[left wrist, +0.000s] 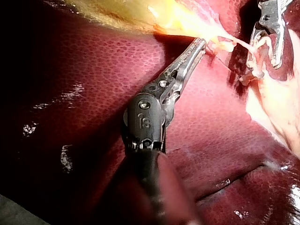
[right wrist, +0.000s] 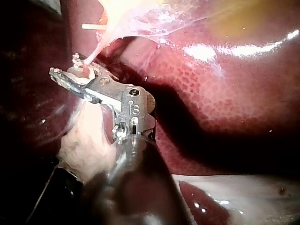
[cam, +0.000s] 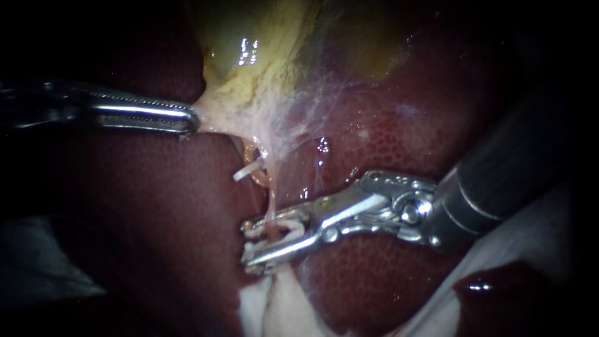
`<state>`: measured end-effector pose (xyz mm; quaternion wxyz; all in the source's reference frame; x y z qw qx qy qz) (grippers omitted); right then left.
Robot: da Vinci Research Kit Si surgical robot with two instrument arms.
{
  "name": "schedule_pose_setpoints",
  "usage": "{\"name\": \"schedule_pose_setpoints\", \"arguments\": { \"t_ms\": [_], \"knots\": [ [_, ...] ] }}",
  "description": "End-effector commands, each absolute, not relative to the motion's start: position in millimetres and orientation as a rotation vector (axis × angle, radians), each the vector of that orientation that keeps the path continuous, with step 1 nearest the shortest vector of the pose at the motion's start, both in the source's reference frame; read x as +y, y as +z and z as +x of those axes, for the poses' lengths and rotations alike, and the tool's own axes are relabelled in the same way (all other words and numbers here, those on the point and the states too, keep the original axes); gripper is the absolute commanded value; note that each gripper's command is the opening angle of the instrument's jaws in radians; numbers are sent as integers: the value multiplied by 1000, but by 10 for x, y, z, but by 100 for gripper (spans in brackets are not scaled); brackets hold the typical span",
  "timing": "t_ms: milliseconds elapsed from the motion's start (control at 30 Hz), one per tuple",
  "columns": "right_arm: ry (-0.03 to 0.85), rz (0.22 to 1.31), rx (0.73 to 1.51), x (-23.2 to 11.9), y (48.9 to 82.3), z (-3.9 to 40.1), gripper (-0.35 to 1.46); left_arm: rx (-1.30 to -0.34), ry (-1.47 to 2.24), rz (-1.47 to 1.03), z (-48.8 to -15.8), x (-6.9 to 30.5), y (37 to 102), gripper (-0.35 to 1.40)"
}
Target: Clipping second clip right tube
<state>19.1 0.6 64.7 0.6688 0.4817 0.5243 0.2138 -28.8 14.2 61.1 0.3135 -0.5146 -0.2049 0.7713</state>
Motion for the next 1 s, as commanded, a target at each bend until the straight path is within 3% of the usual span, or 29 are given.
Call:
{"name": "schedule_pose_setpoints", "arguments": {
  "t_ms": [33,400,1000],
  "knots": [
    [483,1087,1181,6,647,190,6,-540,2034,-1357,-288,142,611,-35],
    [522,1122,1155,5,645,187,-35,-540,2034,-1357,-288,142,611,-35],
    [540,1108,1155,1,646,185,-35,-539,2034,-1356,-290,142,612,-35]
  ]
}}
